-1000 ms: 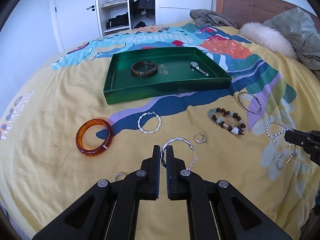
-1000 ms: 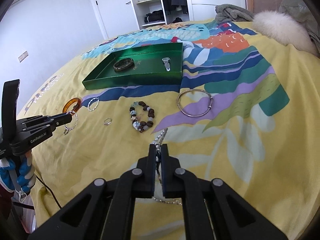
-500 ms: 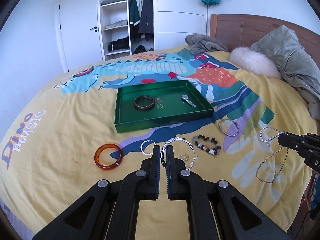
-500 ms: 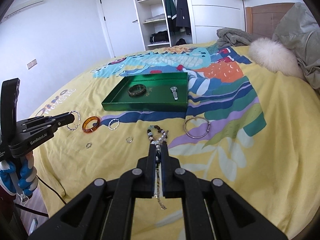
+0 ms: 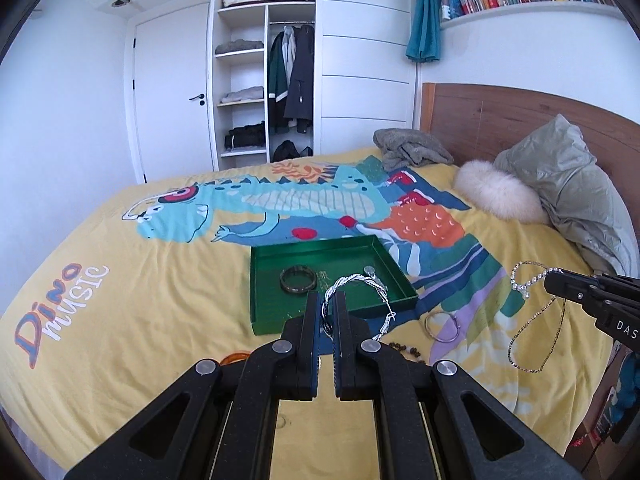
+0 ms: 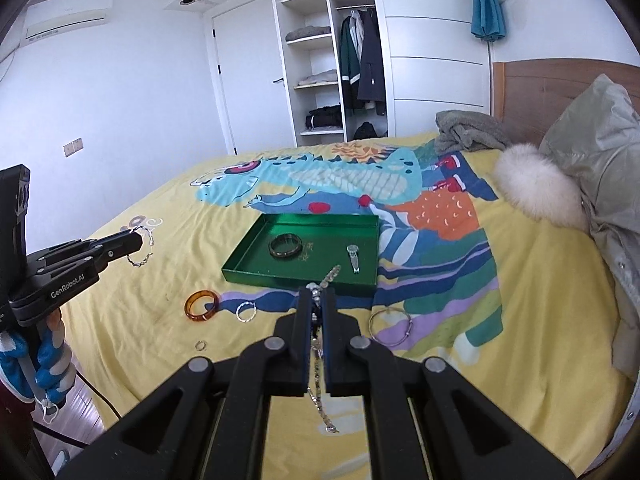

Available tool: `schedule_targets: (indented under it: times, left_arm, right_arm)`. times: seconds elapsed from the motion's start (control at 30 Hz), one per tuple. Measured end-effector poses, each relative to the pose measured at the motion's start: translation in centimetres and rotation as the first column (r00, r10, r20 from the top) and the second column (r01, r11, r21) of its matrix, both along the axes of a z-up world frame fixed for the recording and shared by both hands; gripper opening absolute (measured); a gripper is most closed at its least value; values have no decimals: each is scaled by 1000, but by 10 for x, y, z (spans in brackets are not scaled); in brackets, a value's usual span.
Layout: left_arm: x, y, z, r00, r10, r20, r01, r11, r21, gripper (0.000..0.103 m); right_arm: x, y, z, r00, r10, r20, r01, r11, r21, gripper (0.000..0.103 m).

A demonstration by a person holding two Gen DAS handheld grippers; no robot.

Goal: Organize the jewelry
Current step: 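Carry the hoop into the green tray with the left tool while the right tool drops the necklace there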

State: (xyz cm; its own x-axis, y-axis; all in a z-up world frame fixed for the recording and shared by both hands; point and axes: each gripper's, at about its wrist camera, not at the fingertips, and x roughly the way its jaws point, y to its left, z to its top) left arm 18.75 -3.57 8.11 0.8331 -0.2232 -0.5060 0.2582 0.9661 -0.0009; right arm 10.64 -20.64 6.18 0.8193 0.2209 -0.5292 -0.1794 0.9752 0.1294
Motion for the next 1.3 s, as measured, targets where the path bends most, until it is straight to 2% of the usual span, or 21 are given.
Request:
schedule_targets:
  times: [0.27,0.4,0.53,0.73,0.97,1.17,1.3]
  left_arm:
    - [40,15,38,998,39,47,-39,999,-1,5]
    - [77,19,30,998,60,19,-61,998,7,5]
    - [121,19,1,996,73,-44,-72,997,26,5]
    - [187,16,-69,981,98,-170,-90,994,54,5]
    - [235,8,-150,947,120,-297,-98,991,90,5]
    - [250,-5,-186,929,108,-354,-77,992,102,5]
    - [258,-7,-198,917,120,-380,-82,990,114,5]
  right_arm:
    - [49,15,49,999,17,52,-16,1000,-16,4]
    - [87,26,56,998,30,55,-28,999,-21,4]
    - [132,36,48,999,37,32,-36,999,-22,4]
    - [208,51,7,999,44,-26,-44,999,3,4]
    - [265,71,-69,989,87,-123,-82,996,41,4]
    - [290,62,-127,972,69,-226,-54,996,73,4]
    - [300,45,-152,962,15,-273,-2,999,50,4]
